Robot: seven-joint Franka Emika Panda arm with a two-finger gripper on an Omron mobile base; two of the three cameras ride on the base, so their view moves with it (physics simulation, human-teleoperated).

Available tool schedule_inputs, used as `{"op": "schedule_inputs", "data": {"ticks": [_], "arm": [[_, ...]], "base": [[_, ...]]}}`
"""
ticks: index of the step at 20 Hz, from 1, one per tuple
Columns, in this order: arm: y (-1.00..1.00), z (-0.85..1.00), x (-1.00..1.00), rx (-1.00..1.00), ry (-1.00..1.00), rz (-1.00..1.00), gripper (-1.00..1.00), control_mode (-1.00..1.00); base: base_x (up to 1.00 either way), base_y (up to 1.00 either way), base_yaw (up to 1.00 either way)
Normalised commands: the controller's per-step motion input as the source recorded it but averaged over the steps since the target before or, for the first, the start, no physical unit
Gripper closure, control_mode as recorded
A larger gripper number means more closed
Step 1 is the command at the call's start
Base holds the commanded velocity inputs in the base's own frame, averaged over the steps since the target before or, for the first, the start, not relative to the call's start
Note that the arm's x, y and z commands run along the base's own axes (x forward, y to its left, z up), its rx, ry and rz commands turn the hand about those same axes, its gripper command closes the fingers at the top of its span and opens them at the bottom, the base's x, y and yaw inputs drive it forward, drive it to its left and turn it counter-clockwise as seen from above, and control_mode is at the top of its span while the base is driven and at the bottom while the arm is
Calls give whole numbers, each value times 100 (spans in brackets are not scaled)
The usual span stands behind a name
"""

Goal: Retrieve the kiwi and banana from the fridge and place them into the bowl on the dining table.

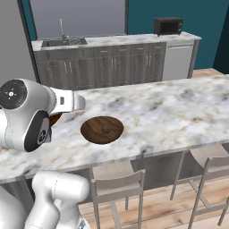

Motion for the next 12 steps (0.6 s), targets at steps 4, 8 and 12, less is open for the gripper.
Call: {"op": "schedule_inputs", "data": {"ticks": [4, 8, 12], "arm": [[-37, -15, 37, 0, 11, 0, 100, -100], [-52, -37, 49, 0, 16, 0, 100, -100], [-32, -64, 71, 0, 22, 0, 100, -100]], "base": [[0, 0, 0], [0, 0, 0], [0, 0, 0]]}}
